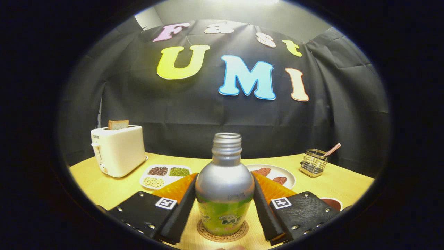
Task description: Take the bottle from table, then pour the juice into the cup, finally place the bottle on the coaster
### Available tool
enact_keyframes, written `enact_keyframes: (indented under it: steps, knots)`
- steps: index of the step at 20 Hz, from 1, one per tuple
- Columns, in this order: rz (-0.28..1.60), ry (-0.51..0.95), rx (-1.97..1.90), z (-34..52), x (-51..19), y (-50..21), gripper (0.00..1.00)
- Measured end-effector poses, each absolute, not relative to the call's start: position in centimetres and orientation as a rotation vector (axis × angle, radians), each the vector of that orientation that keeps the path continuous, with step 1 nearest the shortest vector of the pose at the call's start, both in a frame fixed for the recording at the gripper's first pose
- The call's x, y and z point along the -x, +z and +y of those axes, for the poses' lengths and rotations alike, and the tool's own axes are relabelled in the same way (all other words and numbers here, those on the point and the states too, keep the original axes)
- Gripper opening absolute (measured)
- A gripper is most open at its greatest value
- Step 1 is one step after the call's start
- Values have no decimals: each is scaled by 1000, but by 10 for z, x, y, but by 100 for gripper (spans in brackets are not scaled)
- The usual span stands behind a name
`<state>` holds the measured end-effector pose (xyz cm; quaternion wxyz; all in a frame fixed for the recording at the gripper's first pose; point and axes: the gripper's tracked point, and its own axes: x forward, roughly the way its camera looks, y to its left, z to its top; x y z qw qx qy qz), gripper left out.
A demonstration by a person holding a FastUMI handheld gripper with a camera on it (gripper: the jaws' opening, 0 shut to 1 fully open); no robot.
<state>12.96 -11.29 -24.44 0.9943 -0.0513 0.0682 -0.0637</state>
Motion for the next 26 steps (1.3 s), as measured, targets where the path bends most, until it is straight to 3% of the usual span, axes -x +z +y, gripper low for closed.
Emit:
enact_keyframes:
  steps: [2, 6, 18, 26]
  knots:
    - [126, -130, 122, -115, -119, -228, 98]
    - [115, -47, 115, -101, -92, -179, 97]
    - [8, 19, 109, -34, -5, 55, 97]
    - [23, 68, 121, -24, 8, 54, 97]
